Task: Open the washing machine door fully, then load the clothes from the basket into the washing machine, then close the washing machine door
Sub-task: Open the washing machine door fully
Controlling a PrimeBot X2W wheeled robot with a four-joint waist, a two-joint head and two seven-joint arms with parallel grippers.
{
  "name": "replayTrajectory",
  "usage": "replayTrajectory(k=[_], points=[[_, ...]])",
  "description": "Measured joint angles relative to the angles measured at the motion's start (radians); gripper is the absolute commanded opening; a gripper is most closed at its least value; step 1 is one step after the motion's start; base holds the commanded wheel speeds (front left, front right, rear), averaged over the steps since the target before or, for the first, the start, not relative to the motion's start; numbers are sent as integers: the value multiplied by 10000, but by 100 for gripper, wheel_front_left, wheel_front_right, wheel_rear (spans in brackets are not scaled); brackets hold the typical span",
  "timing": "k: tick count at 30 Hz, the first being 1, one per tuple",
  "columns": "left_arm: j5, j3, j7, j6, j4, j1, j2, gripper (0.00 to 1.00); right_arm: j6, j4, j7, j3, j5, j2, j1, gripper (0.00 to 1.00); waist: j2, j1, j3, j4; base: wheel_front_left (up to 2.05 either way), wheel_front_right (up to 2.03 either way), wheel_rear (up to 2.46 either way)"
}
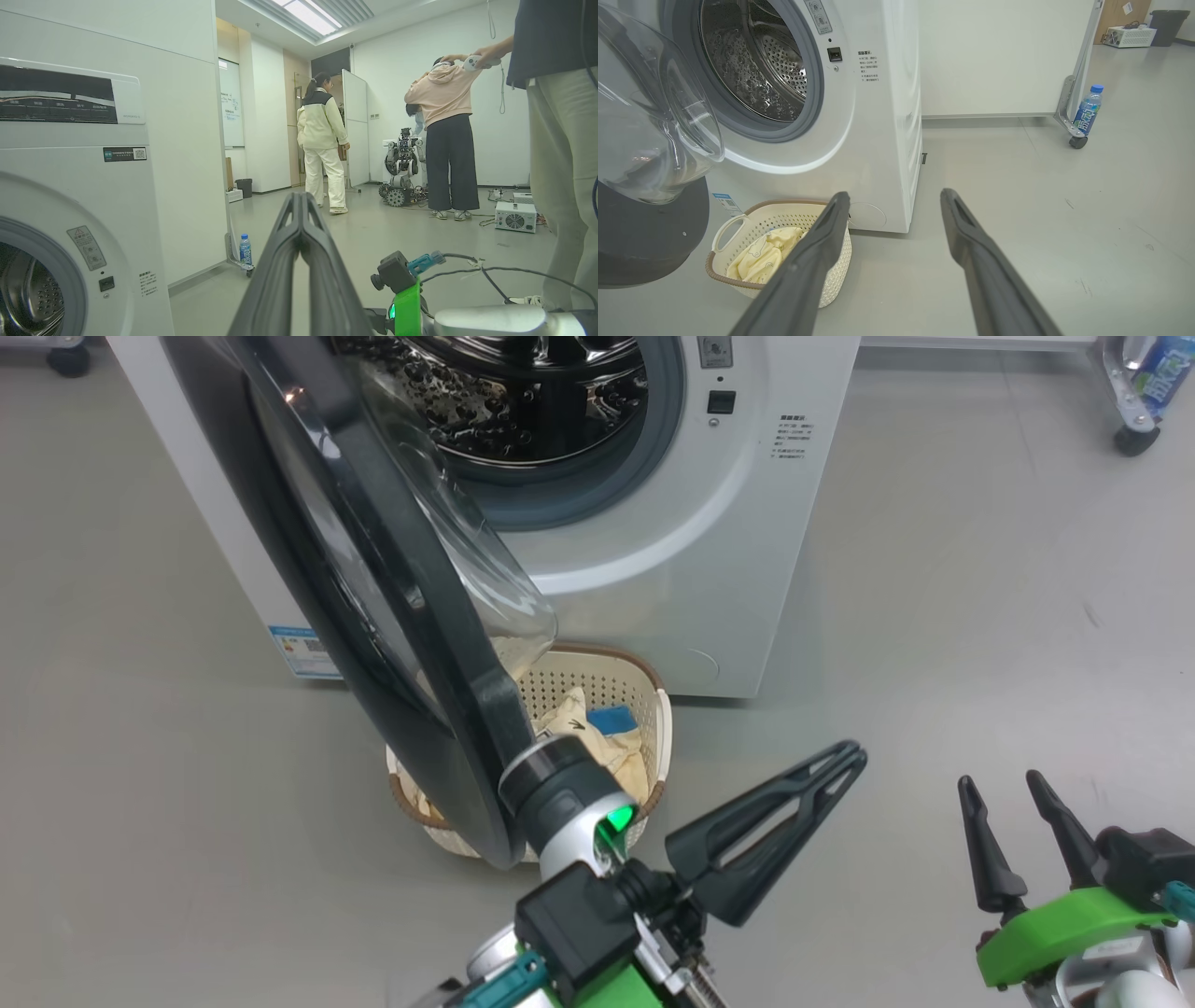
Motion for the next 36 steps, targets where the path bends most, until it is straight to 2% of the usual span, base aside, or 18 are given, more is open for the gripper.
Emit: replayTrajectory(k=[6,13,23,36], points=[[-134,-362,-176,0,832,390,119,0,0,-2,0,-6,0,-33,-18,100,0,0,164,110,0,0,0],[-349,-328,-265,13,1670,651,199,0,0,0,0,-10,0,-50,-110,100,0,0,293,229,0,0,0],[-610,662,-295,479,2869,941,288,0,0,8,0,-21,56,-54,-215,100,0,0,377,382,0,0,0],[-610,1122,-297,497,3618,899,98,0,0,102,0,2,194,-73,-422,100,0,0,604,494,0,0,0]])
